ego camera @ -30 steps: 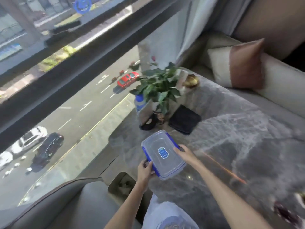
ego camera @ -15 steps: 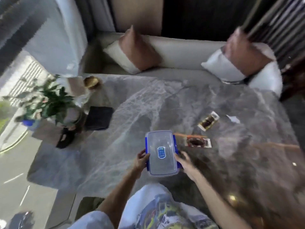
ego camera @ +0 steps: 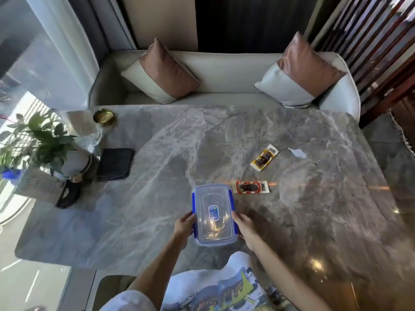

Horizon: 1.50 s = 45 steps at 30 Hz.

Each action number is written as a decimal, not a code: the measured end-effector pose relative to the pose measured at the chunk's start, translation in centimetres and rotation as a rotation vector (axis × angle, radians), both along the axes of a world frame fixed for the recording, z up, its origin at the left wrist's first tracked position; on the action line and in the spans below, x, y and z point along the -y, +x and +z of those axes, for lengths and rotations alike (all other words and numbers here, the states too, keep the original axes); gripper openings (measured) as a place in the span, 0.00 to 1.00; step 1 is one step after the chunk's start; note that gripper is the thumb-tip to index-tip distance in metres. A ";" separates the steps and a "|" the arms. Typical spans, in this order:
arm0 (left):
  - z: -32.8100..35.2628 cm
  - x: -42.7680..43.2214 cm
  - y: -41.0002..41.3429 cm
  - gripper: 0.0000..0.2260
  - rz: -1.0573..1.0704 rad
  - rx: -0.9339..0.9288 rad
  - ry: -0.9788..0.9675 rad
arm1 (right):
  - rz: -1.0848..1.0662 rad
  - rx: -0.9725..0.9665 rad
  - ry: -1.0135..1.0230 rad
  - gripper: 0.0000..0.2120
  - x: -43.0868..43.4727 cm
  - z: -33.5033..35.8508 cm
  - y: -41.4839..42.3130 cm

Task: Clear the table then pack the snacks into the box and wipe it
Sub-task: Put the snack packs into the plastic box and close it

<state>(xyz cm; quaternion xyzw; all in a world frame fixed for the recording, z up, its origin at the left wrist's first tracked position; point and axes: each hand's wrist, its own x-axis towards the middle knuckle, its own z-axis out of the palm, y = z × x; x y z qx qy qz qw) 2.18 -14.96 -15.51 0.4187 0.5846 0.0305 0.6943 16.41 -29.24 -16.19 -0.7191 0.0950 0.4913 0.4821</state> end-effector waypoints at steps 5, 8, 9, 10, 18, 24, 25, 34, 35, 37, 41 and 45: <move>-0.1 0.4 -1.0 0.18 0.039 0.075 -0.086 | -0.147 -0.009 0.022 0.19 -0.3 -0.6 -0.8; -0.6 0.8 -0.7 0.17 0.133 0.041 -0.064 | -0.175 0.028 -0.018 0.17 -0.8 -0.4 -1.3; -0.8 1.0 -0.4 0.17 0.164 0.019 -0.039 | -0.174 0.069 -0.038 0.16 -1.0 -0.3 -1.5; -0.8 1.2 -0.2 0.16 0.190 -0.006 -0.008 | -0.171 0.116 -0.062 0.16 -1.3 -0.3 -1.7; -0.4 1.6 0.8 0.12 0.237 -0.190 0.164 | -0.142 0.279 -0.153 0.17 -2.9 -0.5 -2.4; -1.2 1.3 -1.3 0.12 0.200 -0.322 0.219 | 0.046 0.218 -0.195 0.18 -2.1 -1.3 -2.2; -1.2 1.2 -1.4 0.12 0.158 -0.336 0.230 | 0.087 0.211 -0.203 0.18 -2.1 -1.3 -2.2; 0.9 -1.7 -0.8 0.15 -0.244 -0.383 0.496 | 0.244 0.411 -0.125 0.11 -4.8 1.1 -3.6; 1.2 -1.8 -0.4 0.12 -0.293 -0.396 0.476 | 0.250 0.428 -0.138 0.11 -5.0 1.2 -3.8; 2.3 -1.9 0.2 0.10 -0.326 -0.421 0.426 | 0.245 0.447 -0.142 0.11 -5.4 1.5 -3.9; 4.6 -2.4 0.8 0.06 -0.414 -0.392 0.499 | 0.072 0.358 0.033 0.15 -5.0 3.1 -2.4; 5.8 -4.5 3.1 0.17 -0.538 -0.184 0.597 | -0.071 0.240 0.095 0.17 -1.0 4.6 1.5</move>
